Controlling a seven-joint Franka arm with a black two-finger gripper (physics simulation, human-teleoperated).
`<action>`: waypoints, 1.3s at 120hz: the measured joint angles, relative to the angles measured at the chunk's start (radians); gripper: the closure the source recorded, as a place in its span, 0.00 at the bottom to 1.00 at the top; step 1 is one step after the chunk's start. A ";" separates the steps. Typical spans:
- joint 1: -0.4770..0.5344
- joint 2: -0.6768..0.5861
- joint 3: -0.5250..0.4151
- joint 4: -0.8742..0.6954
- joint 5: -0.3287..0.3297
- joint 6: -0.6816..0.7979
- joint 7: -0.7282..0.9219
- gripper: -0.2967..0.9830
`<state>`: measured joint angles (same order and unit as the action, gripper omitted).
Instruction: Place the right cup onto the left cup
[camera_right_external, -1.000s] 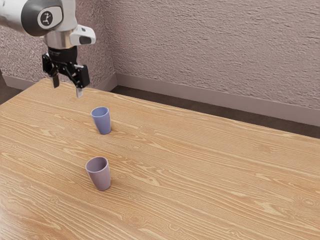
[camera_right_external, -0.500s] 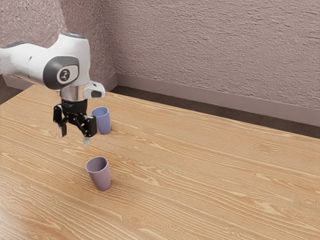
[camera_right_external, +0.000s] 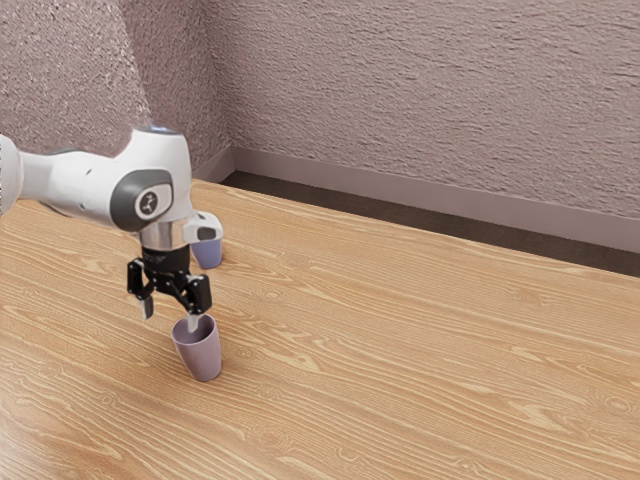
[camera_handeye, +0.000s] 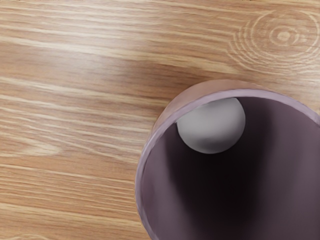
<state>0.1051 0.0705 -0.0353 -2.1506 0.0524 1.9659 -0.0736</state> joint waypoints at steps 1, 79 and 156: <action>-0.001 0.003 0.000 0.000 0.000 0.002 0.000 0.23; 0.029 0.101 0.002 -0.002 -0.003 0.125 -0.009 0.34; -0.015 0.059 0.001 0.004 0.002 0.127 -0.027 0.83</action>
<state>0.0905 0.1297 -0.0344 -2.1471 0.0548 2.0931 -0.1007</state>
